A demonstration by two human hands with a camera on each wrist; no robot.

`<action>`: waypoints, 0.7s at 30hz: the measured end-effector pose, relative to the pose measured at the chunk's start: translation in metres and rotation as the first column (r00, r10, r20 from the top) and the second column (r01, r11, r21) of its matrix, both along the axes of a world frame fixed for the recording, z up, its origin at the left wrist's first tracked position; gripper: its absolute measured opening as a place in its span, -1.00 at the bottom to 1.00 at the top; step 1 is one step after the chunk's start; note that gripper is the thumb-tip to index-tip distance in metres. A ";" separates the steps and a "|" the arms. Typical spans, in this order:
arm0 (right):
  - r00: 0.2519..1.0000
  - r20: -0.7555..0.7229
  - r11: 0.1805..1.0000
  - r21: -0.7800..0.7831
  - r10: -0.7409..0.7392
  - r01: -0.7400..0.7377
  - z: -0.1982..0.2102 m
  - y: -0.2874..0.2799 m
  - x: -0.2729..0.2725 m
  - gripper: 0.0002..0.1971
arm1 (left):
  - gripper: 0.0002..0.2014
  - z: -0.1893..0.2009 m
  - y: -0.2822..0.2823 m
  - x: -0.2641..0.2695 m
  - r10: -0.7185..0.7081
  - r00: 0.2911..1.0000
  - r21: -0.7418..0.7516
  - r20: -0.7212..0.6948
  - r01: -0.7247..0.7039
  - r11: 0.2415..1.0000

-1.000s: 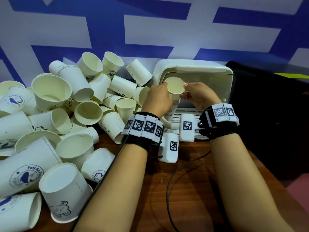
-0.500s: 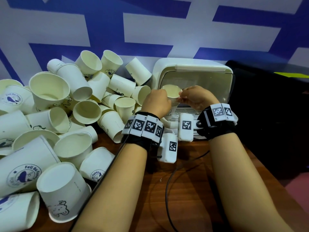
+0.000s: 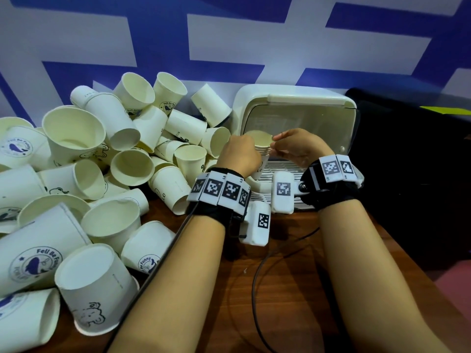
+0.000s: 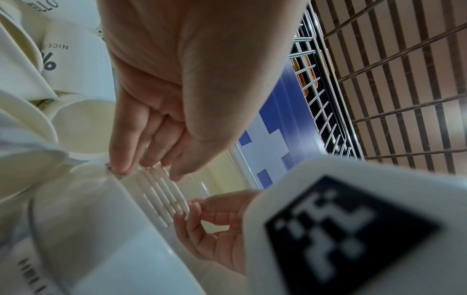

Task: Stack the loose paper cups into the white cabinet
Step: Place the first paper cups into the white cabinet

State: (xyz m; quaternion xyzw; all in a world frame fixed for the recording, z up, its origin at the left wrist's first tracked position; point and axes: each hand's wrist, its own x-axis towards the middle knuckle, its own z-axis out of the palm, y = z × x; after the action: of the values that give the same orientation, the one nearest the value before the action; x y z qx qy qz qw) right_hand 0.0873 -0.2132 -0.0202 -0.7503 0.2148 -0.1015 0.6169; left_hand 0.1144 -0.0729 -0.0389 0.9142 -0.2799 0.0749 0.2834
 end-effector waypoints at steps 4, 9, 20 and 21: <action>0.999 -0.030 0.994 -0.108 0.022 -0.025 0.003 0.000 -0.002 -0.95 | -0.70 0.001 0.001 -0.001 -0.012 1.000 -0.026 0.008 0.012 1.000; 0.996 -0.069 0.984 -0.162 0.063 -0.074 0.005 0.004 -0.003 -0.89 | -0.66 0.009 0.005 -0.007 -0.064 0.996 -0.107 0.063 0.071 0.992; 0.984 -0.153 0.924 -0.355 0.092 -0.142 0.008 0.008 -0.005 -0.82 | -0.62 0.004 0.005 -0.011 -0.217 0.975 0.126 -0.056 0.223 0.967; 0.983 -0.157 0.921 -0.362 0.094 -0.146 0.007 0.007 -0.003 -0.81 | -0.61 0.004 0.005 -0.011 -0.216 0.975 0.124 -0.055 0.221 0.967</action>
State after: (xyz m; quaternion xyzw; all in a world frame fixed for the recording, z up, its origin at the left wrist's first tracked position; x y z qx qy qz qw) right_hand 0.0839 -0.2065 -0.0136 -0.8704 0.1870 -0.0506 0.4526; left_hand 0.1033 -0.0682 -0.0350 0.8955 -0.3773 0.0060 0.2360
